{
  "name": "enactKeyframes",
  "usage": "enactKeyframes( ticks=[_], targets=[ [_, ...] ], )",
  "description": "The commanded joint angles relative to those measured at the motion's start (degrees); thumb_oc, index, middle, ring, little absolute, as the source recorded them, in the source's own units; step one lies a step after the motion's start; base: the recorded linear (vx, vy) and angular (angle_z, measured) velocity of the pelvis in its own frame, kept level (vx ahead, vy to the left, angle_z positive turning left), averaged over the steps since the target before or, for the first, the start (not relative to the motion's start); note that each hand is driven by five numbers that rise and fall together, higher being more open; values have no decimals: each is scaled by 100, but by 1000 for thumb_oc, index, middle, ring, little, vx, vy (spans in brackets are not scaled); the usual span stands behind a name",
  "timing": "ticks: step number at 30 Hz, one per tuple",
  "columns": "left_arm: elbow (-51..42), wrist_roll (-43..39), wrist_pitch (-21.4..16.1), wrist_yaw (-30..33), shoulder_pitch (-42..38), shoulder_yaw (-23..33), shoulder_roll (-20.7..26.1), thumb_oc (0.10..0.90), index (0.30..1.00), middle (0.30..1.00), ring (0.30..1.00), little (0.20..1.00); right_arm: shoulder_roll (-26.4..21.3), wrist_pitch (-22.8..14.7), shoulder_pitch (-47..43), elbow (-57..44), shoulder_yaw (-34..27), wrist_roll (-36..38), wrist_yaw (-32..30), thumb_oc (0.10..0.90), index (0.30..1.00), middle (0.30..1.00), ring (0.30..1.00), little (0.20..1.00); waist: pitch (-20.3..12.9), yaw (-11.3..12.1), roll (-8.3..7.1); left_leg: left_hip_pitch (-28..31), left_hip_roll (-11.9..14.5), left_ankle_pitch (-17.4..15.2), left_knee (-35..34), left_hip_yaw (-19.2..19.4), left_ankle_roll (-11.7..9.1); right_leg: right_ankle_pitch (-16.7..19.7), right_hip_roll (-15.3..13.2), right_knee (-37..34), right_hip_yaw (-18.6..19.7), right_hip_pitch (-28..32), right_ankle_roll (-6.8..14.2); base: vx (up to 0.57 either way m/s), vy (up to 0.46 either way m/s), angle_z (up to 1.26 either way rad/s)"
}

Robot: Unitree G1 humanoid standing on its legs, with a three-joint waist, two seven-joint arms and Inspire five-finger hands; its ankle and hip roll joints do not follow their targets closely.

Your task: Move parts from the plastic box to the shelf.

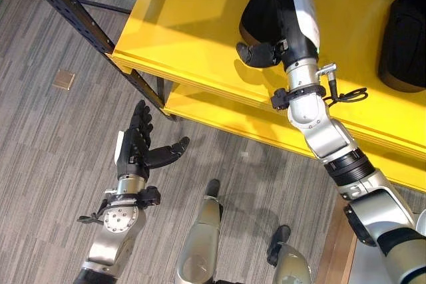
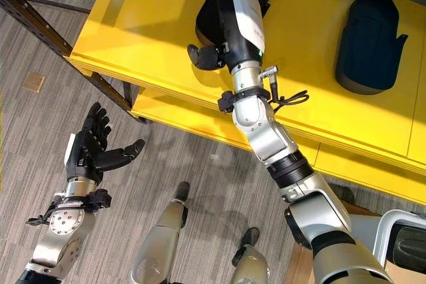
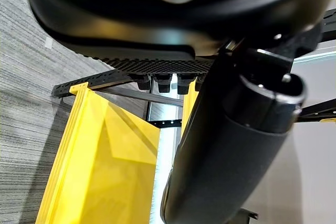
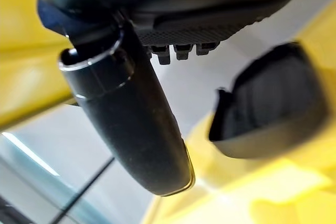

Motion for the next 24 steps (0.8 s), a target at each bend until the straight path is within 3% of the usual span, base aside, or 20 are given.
enactKeyframes(
  ticks=[1,17,24],
  targets=[
    [-822,39,-529,-2,52,173,248,900,1000,1000,1000,1000,-23,-400,-398,-212,-185,185,-186,900,1000,1000,1000,1000,-384,47,-62,124,557,20,-304,144,-29,-65,-19,412,359,-22,-123,0,0,0],
    [-798,167,-483,68,61,258,139,900,1000,1000,1000,1000,-5,-347,127,-143,-19,363,256,900,1000,1000,1000,1000,-279,17,-143,167,601,10,-310,154,-26,-65,24,410,369,-24,-137,0,0,0],
    [-778,202,-478,77,61,305,91,900,1000,1000,1000,1000,-212,-307,271,-289,60,155,435,900,1000,1000,1000,1000,-278,-49,-182,210,634,13,-345,164,-45,-91,31,430,358,-14,-140,0,0,0]
  ],
)
